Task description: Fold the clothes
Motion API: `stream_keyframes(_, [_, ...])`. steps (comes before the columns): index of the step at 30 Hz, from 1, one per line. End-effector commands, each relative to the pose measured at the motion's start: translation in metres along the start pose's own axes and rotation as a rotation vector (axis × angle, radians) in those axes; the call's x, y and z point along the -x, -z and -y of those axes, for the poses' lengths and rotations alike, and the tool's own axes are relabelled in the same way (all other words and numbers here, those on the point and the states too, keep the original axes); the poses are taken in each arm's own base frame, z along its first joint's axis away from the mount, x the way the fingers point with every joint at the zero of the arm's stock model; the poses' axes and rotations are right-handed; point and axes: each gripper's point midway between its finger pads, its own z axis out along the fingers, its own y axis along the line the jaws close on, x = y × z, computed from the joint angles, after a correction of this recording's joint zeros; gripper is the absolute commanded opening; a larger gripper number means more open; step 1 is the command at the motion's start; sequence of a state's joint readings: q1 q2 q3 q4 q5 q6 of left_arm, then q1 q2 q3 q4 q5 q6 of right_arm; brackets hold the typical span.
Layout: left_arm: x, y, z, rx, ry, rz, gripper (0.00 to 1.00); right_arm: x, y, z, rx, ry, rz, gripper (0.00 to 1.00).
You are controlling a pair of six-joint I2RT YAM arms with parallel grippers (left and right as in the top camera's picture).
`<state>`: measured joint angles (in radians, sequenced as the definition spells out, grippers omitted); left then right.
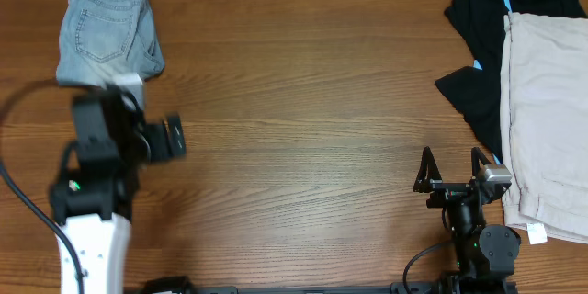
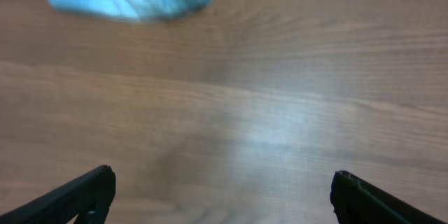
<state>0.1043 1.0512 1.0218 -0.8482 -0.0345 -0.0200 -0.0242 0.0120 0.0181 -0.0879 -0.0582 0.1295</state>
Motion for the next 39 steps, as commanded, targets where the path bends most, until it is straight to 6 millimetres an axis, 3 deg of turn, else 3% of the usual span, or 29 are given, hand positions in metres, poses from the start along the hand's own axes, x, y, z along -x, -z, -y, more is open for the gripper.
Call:
stream_keyframes(1, [-0.023, -0.006, 0.006, -0.026, -0.012, 0.133, 1.0, -0.001, 0.0, 0.001, -0.007, 0.003, 0.008, 1.0])
stream_keyframes(7, [-0.03, 0.001, 0.028, -0.16, -0.034, 0.557, 1.0, -0.001, 0.0, 0.001, -0.007, 0.003, 0.008, 1.0])
stream_keyframes(12, [-0.06, -0.015, 0.033, -0.197, -0.034, 0.608, 1.0, -0.001, 0.0, 0.001, -0.007, 0.003, 0.008, 1.0])
stream_keyframes(16, [-0.061, -0.016, 0.035, -0.206, -0.039, 0.725, 1.0, -0.001, 0.0, 0.001, -0.007, 0.003, 0.008, 1.0])
stream_keyframes(39, [-0.068, -0.004, 0.033, -0.198, -0.049, 0.81, 1.0, -0.001, 0.0, 0.001, -0.007, 0.003, 0.008, 1.0])
